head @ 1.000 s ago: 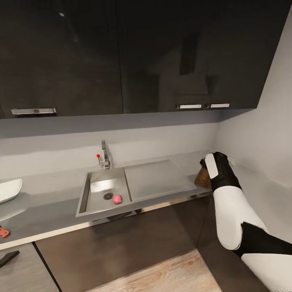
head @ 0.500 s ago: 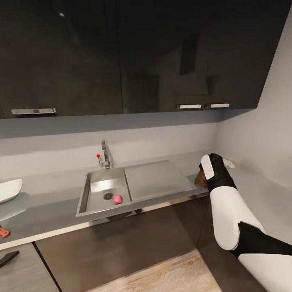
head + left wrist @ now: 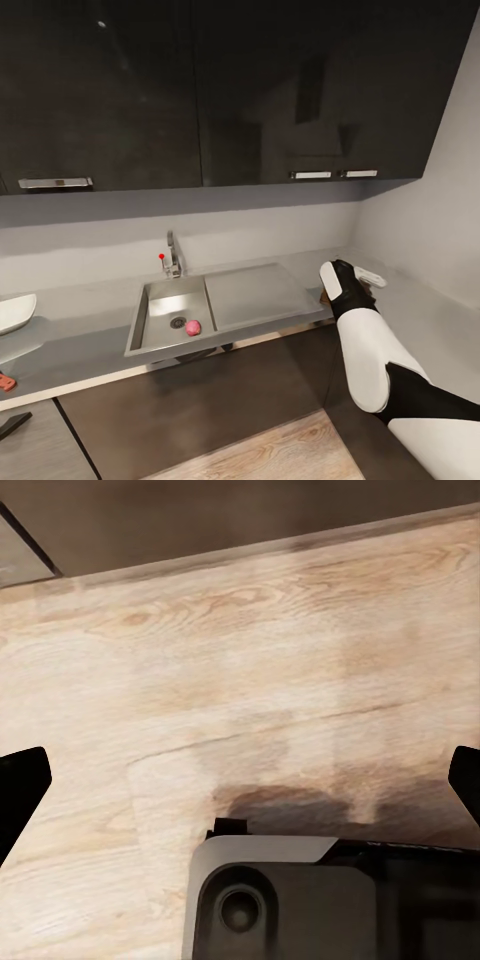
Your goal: In the kitchen, take the Vidalia onion out of the sink, dice it on the chopping board with the paring knife, put the diced onion into the bowl on the countertop, then place both the paring knife and the chopping board into the sink.
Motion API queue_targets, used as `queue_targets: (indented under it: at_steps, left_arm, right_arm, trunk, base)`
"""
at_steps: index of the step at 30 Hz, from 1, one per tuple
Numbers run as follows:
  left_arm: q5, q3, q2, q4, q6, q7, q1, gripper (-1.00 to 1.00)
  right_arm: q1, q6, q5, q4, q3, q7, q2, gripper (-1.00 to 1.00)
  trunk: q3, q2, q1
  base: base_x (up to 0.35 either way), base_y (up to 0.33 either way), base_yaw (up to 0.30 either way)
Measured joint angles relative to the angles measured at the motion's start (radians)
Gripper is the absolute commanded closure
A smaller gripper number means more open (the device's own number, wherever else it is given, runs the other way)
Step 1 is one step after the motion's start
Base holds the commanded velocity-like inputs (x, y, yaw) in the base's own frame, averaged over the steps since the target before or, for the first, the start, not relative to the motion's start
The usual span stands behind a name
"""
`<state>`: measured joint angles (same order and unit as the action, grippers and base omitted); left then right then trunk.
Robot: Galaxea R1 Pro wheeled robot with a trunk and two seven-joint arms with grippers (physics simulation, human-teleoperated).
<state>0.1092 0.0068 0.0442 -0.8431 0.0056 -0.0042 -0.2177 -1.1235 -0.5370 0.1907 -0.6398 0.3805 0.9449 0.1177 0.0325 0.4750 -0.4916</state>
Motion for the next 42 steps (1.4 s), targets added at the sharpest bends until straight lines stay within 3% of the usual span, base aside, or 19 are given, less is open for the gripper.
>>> queue_targets:
  at_steps: [15,27,42]
  left_arm:
    - [0.0,-0.001,0.0,0.014,0.0,0.0,0.0,-1.0]
    - [0.0,0.0,-0.003,0.046,0.0,0.0,0.0,-1.0]
    - [0.0,0.0,-0.003,0.055,0.0,0.0,0.0,-1.0]
  right_arm:
    - [0.0,0.005,-0.002,0.002,0.0,0.008,0.029,-1.0]
    - [0.0,0.004,-0.004,0.019,-0.001,0.012,0.029,-1.0]
    - [0.0,0.003,-0.004,0.03,-0.003,0.01,0.03,-1.0]
  trunk:
    - [0.0,0.0,0.0]
    - [0.0,0.0,0.0]
    - [0.0,0.0,0.0]
  base:
    - [0.051,0.0,0.0]
    - [0.219,-0.008,0.0]
    - [0.196,-0.15,0.0]
